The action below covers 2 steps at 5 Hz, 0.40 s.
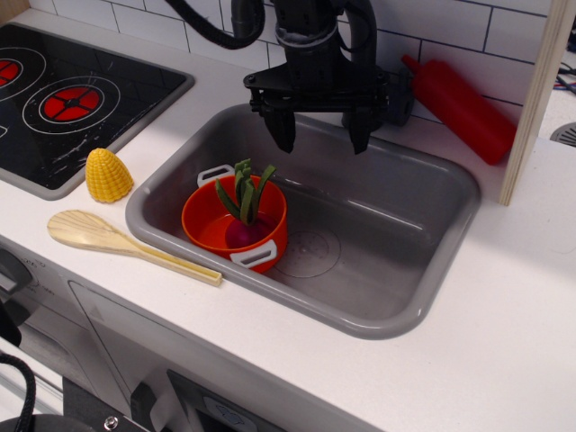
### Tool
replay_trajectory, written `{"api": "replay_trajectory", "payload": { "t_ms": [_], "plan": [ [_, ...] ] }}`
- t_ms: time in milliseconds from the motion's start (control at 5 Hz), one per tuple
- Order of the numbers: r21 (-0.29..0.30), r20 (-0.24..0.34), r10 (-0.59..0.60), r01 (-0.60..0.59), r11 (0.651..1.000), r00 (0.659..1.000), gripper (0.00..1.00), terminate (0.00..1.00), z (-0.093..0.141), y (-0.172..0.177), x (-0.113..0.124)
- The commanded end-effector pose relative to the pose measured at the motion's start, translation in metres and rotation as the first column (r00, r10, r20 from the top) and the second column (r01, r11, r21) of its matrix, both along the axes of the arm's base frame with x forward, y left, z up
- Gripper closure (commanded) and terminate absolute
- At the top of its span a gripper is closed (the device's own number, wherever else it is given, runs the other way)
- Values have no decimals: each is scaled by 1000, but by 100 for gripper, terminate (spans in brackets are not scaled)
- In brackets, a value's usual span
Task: Take beet from pot sink
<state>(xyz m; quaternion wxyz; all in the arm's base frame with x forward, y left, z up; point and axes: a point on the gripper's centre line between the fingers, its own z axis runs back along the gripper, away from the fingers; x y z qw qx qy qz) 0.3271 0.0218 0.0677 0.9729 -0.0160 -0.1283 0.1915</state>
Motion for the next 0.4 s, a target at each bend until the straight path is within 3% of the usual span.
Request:
{"api": "replay_trajectory", "payload": {
  "t_ms": [0, 200],
  "plan": [
    [0, 0, 0, 0, 1000, 1000, 0, 0, 0, 0, 0],
    [-15, -15, 14, -15, 1000, 1000, 0, 0, 8, 10, -7]
  ]
}}
